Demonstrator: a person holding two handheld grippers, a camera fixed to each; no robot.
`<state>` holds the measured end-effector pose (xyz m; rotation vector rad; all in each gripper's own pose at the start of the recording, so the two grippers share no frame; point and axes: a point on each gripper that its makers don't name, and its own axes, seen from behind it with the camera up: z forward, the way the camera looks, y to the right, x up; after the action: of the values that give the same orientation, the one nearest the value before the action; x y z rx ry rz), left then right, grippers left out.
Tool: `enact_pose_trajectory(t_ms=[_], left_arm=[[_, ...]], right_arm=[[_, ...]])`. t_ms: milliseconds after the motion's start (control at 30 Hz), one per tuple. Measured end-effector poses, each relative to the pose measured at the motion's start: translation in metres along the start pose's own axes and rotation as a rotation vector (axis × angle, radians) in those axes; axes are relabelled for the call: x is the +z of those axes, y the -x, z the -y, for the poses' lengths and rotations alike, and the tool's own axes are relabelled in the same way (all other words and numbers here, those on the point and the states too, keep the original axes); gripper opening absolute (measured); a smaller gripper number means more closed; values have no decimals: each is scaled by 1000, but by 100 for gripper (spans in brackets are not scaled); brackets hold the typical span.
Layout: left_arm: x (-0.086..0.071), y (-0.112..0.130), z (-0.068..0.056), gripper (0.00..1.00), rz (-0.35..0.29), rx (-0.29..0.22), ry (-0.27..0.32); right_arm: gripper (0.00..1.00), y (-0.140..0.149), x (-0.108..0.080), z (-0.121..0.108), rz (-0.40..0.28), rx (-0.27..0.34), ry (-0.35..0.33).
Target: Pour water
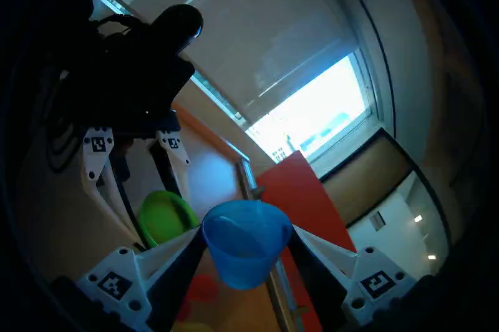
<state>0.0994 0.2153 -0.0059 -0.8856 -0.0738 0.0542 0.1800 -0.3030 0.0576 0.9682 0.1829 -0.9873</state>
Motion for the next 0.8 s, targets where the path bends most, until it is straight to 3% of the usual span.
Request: enact_pose_trajectory(t_ms=[800], left_arm=[[2, 0, 1, 86, -8, -8, 6]], right_arm=[[92, 2, 10, -4, 20, -152, 12]])
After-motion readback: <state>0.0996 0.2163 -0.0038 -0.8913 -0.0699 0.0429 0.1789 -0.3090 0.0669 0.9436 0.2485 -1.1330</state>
